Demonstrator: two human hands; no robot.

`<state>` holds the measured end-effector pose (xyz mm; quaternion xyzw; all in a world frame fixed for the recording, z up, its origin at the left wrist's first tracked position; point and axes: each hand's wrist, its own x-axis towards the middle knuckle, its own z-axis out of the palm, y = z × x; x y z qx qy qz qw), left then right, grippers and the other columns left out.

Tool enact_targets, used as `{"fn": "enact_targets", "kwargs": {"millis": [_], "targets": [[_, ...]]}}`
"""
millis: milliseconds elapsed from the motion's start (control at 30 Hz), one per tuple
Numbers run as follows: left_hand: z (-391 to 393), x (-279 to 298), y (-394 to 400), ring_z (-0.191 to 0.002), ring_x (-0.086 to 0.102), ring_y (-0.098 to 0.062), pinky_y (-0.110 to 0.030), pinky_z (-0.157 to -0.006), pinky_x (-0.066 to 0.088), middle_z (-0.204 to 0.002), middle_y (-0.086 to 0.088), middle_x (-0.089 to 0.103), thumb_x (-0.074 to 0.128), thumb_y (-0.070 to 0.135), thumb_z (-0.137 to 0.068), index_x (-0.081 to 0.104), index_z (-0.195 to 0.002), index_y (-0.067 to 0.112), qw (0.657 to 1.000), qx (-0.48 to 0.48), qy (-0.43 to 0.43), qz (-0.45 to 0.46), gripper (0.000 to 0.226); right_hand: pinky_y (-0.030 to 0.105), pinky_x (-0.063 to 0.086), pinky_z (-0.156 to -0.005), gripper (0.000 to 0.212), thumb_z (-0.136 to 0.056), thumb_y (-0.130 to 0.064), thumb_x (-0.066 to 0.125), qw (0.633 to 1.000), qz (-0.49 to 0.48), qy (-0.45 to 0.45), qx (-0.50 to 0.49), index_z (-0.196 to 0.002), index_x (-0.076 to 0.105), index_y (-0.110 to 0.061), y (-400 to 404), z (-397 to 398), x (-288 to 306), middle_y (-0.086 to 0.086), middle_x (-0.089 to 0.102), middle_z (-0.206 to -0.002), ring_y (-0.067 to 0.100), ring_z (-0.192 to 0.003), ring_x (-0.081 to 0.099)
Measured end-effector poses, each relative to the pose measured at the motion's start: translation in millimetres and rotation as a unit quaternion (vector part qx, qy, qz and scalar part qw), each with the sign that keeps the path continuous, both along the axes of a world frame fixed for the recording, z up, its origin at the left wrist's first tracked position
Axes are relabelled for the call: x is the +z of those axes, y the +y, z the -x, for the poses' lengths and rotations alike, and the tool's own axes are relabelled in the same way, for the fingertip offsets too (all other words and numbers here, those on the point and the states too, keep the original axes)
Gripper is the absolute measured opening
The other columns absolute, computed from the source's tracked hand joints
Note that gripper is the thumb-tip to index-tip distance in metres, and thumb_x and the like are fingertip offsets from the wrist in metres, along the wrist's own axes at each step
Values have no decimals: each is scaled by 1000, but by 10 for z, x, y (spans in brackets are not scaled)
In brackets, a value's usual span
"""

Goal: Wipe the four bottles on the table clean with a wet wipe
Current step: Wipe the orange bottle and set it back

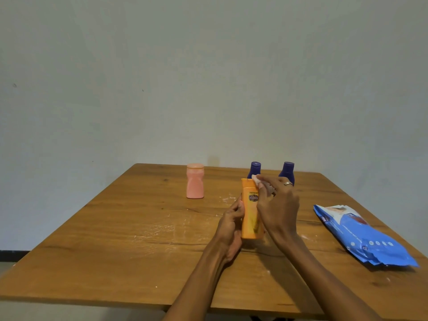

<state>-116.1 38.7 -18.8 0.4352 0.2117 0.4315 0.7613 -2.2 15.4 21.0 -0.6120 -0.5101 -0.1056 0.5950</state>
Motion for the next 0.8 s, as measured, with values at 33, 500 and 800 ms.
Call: {"fn": "enact_targets", "kwargs": {"millis": [33, 500, 800], "targets": [[0, -5, 1, -117, 65, -28, -50, -92, 56, -132, -12, 66, 44, 27, -104, 52, -144, 22, 1000, 5, 3, -3, 41, 17, 49, -78, 25, -93, -21, 68, 1000, 5, -19, 2, -118, 71, -20, -1, 32, 1, 0, 67, -109, 7, -97, 59], [15, -40, 22, -115, 66, -24, -45, -91, 56, -123, -9, 71, 43, 25, -105, 65, -129, 22, 998, 44, 46, 0, 32, 21, 45, -91, 35, -80, -5, 78, 976, 86, -190, 55, -114, 73, -13, -150, 189, -49, 4, 66, -116, 20, -112, 60], [66, -3, 67, -113, 67, -32, -47, -89, 58, -125, -15, 69, 53, 51, -80, 55, -140, 18, 993, 92, -30, 71, 69, 10, 43, -85, 32, -90, -24, 69, 949, 153, -237, 140, -121, 65, -29, -597, 288, -405, -10, 56, -122, 2, -112, 52]]}}
